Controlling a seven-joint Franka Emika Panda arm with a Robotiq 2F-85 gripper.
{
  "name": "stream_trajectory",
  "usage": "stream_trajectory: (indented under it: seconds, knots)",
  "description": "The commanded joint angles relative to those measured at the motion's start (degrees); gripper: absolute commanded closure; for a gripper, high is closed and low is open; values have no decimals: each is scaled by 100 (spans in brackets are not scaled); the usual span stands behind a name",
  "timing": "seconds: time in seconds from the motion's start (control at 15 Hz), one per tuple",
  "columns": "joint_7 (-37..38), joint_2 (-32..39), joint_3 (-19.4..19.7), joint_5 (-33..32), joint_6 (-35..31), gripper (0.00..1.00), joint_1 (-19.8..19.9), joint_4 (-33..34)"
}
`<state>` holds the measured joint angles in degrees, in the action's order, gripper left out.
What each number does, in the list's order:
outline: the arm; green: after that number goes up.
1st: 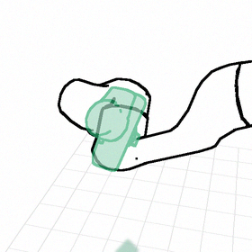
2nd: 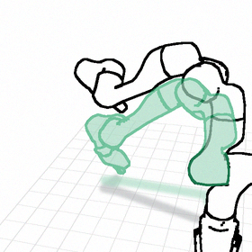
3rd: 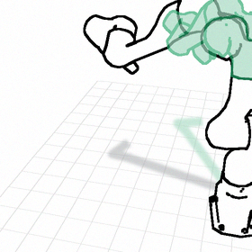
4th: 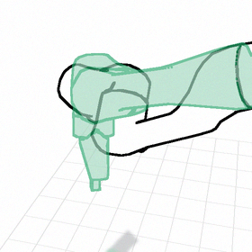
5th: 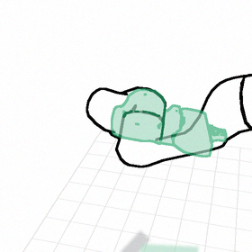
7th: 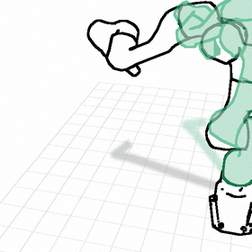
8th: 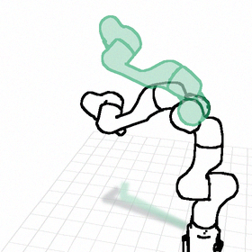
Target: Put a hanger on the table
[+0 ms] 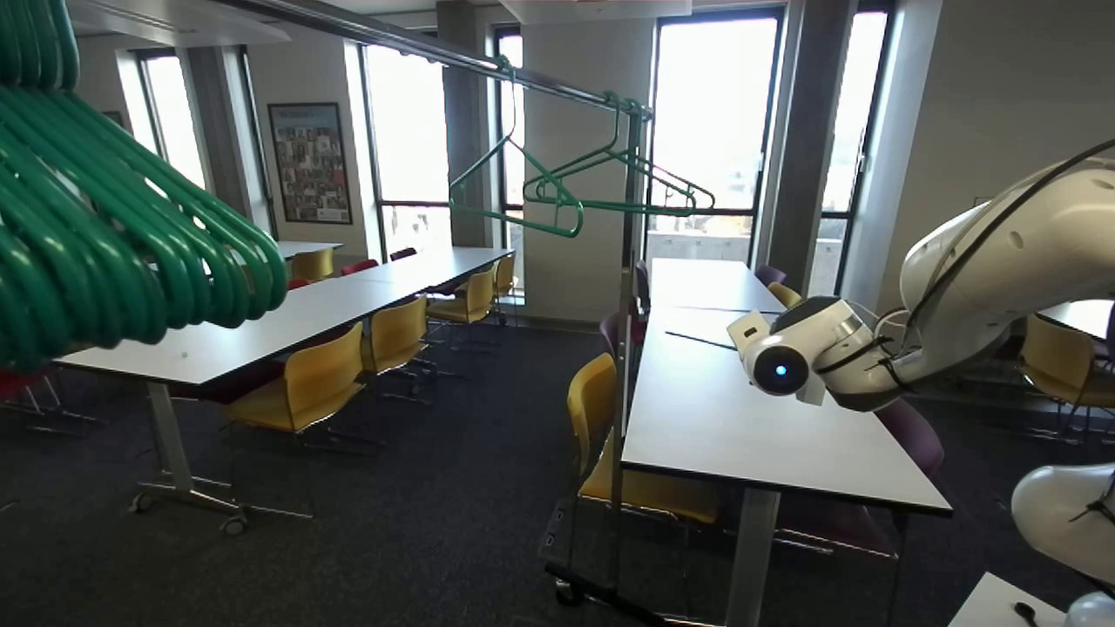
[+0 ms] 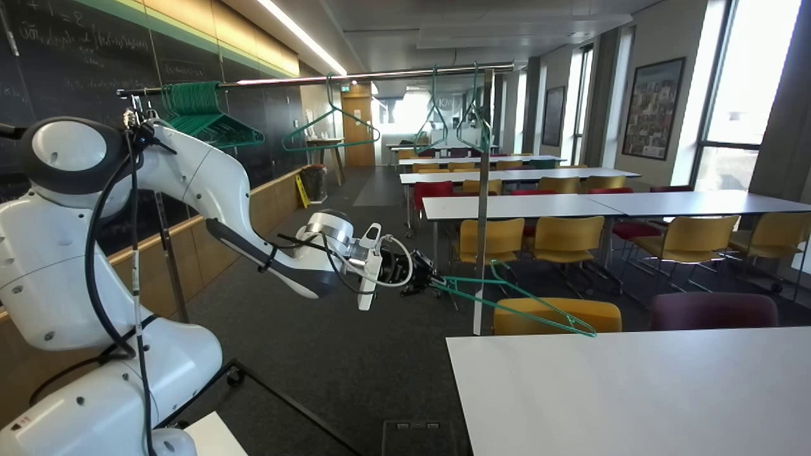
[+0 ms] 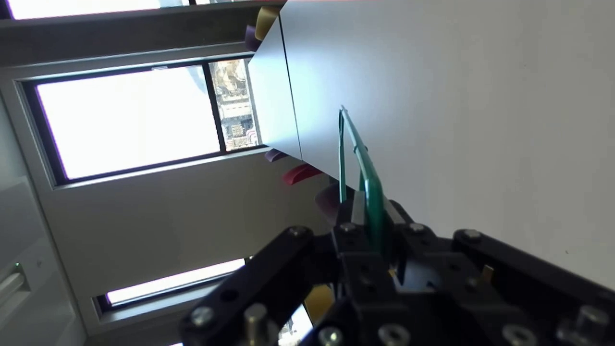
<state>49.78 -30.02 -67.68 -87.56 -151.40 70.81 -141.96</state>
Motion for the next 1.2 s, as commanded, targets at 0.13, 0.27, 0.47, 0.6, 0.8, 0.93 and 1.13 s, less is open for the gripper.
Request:
stream_trajectory:
  seconds: [0.13,0.27,0.47,0.6,0.8,0.93,1.13]
  knots:
    - [71,318,-1982,-1,1048,98,1253,63]
    - [99,119,-2871,137,1107,98,2046,165]
    - [312,-102,-4049,206,1203,98,3224,447]
    - [405,-565,-4457,423,886,98,3772,692]
    - [396,-1181,-4833,812,566,98,4412,1133]
    - [355,-1613,-4985,1134,362,98,4727,1436]
    - [338,-2300,-5093,1637,160,98,5050,1871]
